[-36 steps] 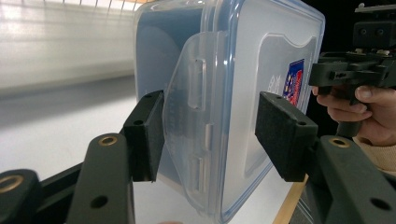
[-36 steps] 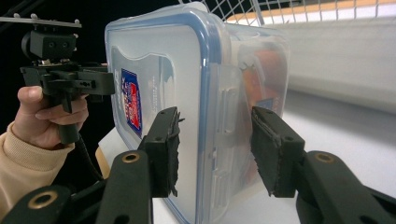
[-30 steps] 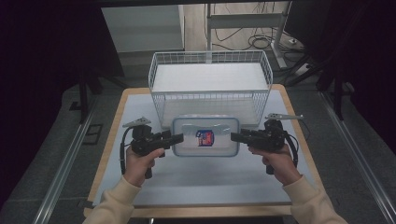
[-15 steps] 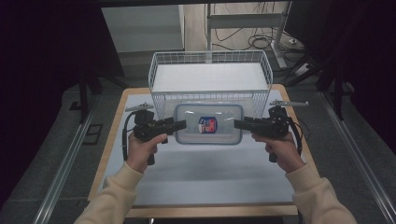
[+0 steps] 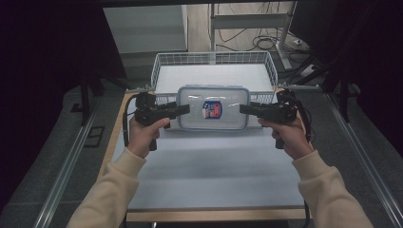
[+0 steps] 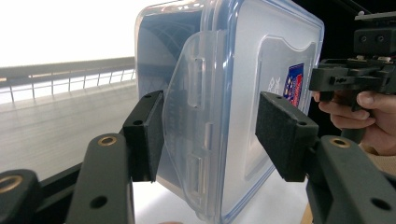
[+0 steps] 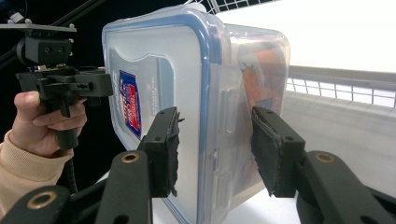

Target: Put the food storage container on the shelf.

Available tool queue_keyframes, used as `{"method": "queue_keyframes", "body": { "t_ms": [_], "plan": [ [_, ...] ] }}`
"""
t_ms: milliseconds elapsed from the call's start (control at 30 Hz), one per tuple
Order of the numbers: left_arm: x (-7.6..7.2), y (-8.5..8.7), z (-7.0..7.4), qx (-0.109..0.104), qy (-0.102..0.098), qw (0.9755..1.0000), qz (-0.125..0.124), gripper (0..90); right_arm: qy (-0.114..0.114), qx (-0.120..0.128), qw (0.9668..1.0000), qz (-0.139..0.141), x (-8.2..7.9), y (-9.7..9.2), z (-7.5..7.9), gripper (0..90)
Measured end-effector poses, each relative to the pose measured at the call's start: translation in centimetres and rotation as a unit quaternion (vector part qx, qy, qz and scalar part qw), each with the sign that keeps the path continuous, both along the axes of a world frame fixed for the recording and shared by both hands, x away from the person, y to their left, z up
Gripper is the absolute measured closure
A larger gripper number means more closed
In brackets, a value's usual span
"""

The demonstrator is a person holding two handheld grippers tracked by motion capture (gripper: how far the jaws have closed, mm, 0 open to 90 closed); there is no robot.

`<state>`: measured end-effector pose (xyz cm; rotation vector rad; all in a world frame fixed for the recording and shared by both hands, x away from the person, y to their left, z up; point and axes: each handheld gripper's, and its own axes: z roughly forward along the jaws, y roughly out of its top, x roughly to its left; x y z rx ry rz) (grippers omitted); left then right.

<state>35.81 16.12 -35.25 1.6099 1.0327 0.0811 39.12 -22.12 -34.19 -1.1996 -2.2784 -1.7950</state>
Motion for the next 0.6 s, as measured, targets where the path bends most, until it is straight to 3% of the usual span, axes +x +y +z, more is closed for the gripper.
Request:
{"method": "queue_keyframes", "body": {
  "t_ms": [600],
  "plan": [
    [3.9, -0.1, 2.4, -0.007, 0.008, 0.9999, -0.011, 43.2, -0.001, -0.014, 0.9998, -0.016, 2.9, 0.0, 3.2, 53.3]
  ]
}}
